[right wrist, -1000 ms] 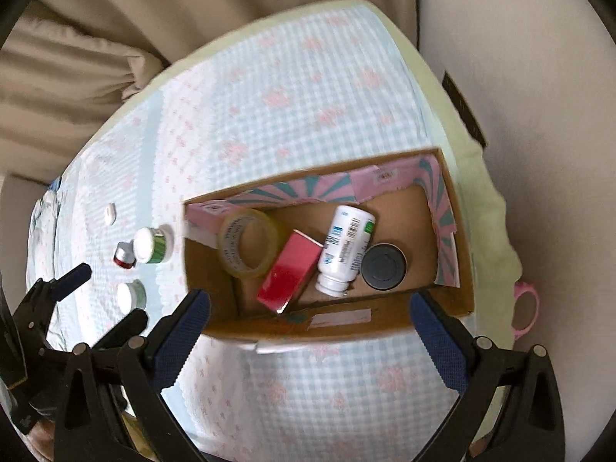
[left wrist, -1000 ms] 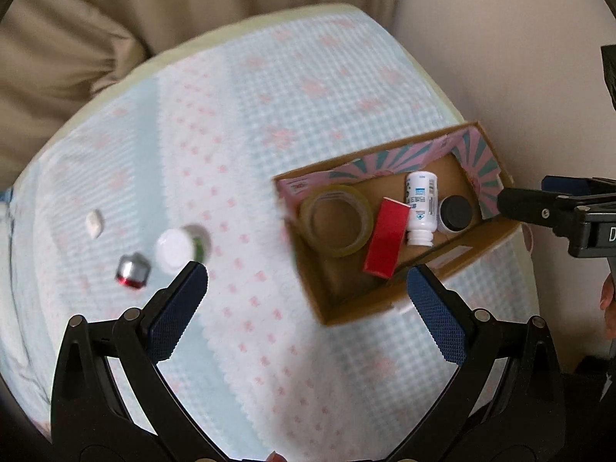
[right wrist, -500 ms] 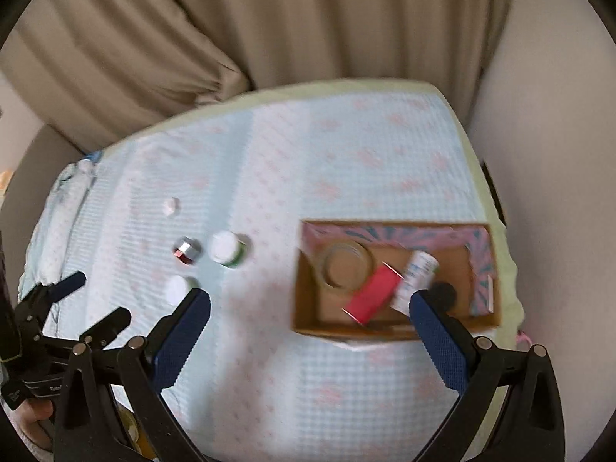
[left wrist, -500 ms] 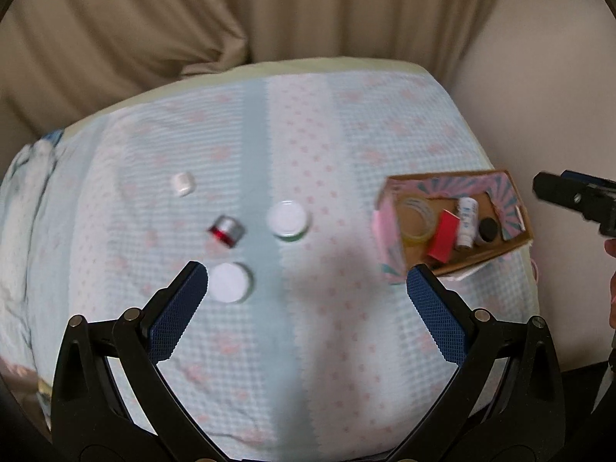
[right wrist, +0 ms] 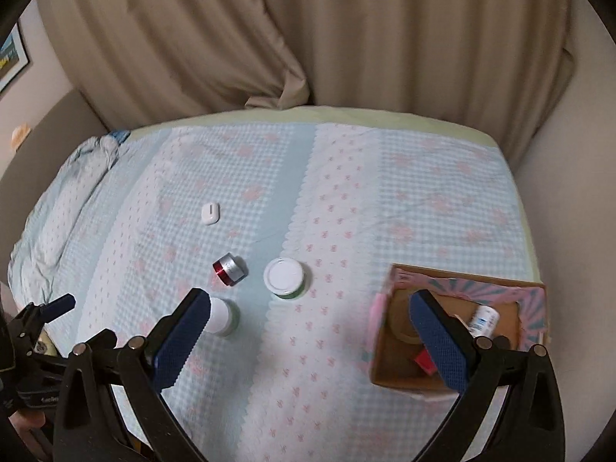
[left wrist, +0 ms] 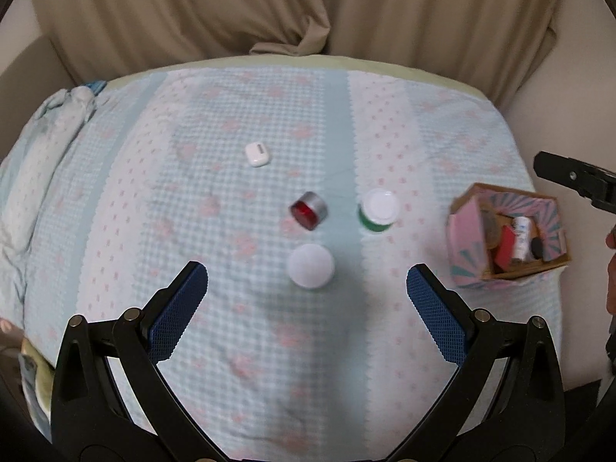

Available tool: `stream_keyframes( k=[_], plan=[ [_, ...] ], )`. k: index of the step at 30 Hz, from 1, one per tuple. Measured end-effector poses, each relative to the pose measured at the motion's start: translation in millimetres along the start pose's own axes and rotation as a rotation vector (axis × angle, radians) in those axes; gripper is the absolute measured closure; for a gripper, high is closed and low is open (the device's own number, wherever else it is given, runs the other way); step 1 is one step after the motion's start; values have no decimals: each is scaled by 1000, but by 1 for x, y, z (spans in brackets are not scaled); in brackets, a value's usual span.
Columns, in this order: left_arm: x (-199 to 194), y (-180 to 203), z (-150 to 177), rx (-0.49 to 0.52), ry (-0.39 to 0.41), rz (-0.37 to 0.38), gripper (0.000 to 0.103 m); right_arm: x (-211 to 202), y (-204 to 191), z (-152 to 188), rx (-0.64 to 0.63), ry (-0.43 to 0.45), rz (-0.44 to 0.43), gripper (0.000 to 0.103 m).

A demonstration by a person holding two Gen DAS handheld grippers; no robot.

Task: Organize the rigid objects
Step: 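Move left tool toward the flat white jar while right tool approaches the green-band jar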

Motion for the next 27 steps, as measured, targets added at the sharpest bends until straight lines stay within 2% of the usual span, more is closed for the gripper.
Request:
stream_keyframes(
  k=[5,17,24,27],
  plan=[
    [56,-10,27,52,-6,2,0,54,-16,11,-21,21,2,0],
    [199,7,86,144,-36,50,0,208,-36,64,-100,-32,0,0],
    [243,19,91,181,-25,45,1,265,-41,72,-140,-41,-18,0],
    [253,22,90,181,-27,42,7,278,-43,73,-142,-37,-35,0]
  ],
)
Point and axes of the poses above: each gripper's, at about its wrist camera, not at the fingertips, and x roughly the way its jaws point, y to its right, z to its underside, the point moved 8 cm from there along x, roughly the way its jaws point, and after that the axes turned 3 degrees about y, right-handed, at the moved point
